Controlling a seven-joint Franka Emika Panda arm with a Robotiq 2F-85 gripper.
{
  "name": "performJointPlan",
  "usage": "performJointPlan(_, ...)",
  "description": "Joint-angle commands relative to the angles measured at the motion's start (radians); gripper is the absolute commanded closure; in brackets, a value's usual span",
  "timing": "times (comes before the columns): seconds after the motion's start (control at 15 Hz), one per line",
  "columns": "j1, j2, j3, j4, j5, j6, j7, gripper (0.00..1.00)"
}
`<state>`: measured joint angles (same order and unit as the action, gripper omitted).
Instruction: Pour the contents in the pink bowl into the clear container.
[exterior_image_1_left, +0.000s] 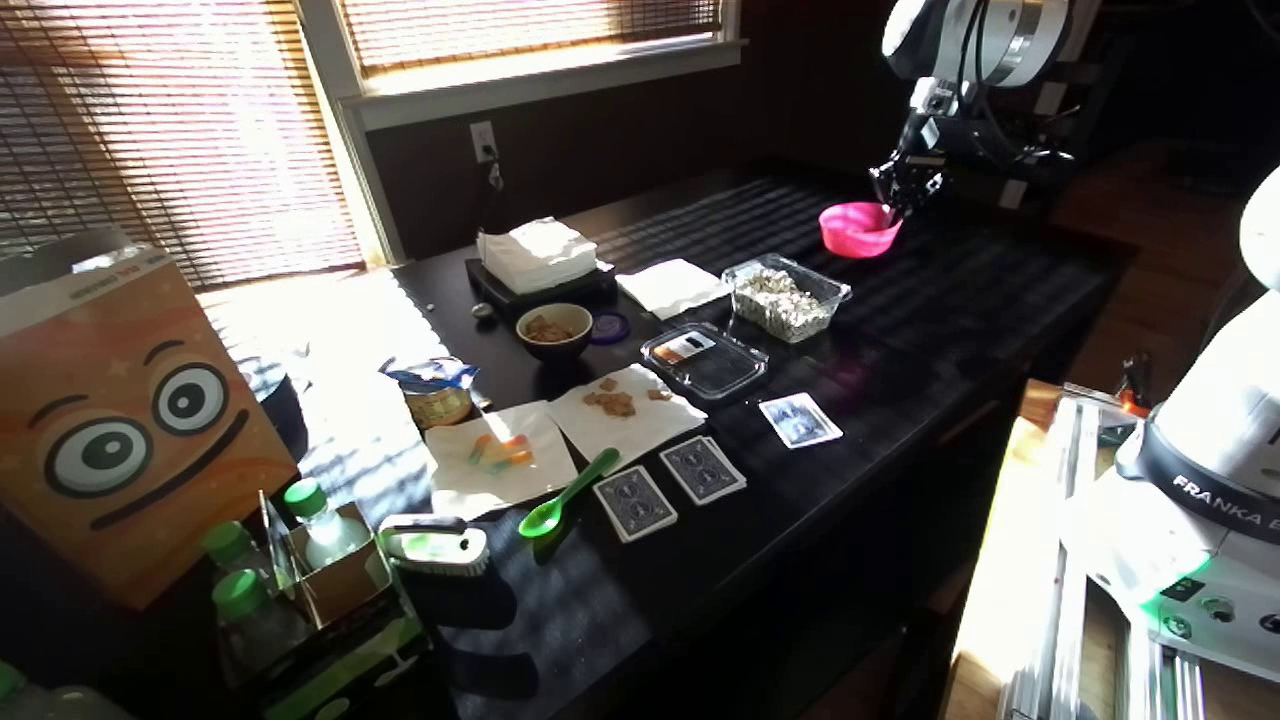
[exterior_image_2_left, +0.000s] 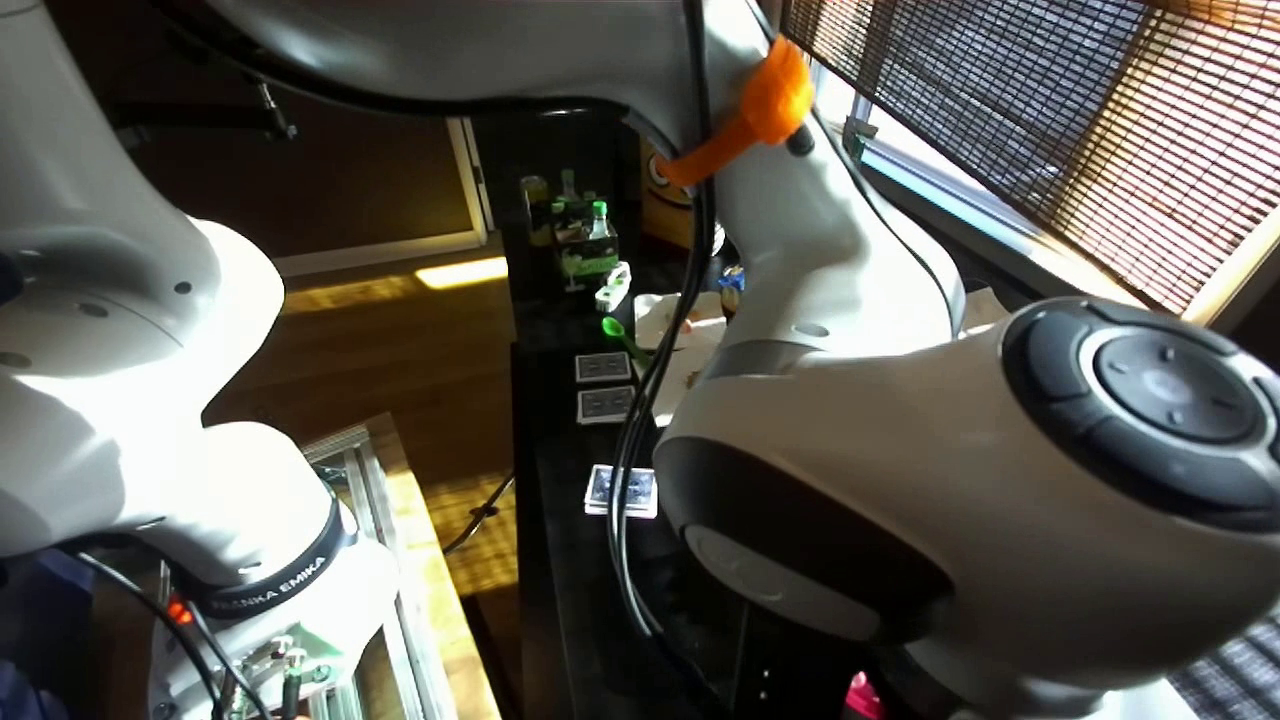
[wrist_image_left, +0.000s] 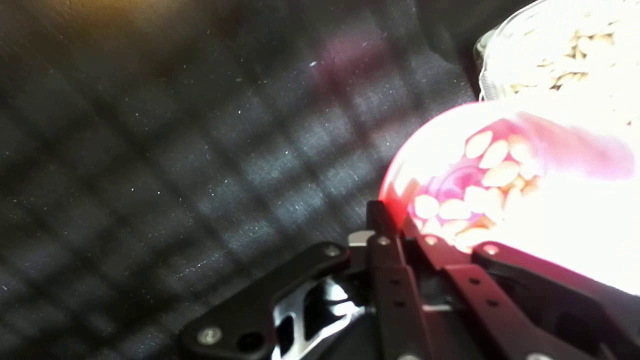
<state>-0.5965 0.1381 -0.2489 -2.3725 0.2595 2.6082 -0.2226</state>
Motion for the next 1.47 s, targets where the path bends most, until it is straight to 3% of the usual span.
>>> performJointPlan(0.0, 0.04, -0.008, -0.037, -0.008, 0.007, 0.001, -0.004, 0.96)
performJointPlan(0.8, 0.049, -0.021, -0.044, -0.012, -0.004, 0.005, 0.007, 0.99)
performJointPlan(1.2, 0.145, -0.072, -0.092, -0.005, -0.121, -0.015, 0.158, 0.99)
performJointPlan(1.4, 0.197, -0.068, -0.109, 0.001, -0.262, 0.014, 0.331, 0.99)
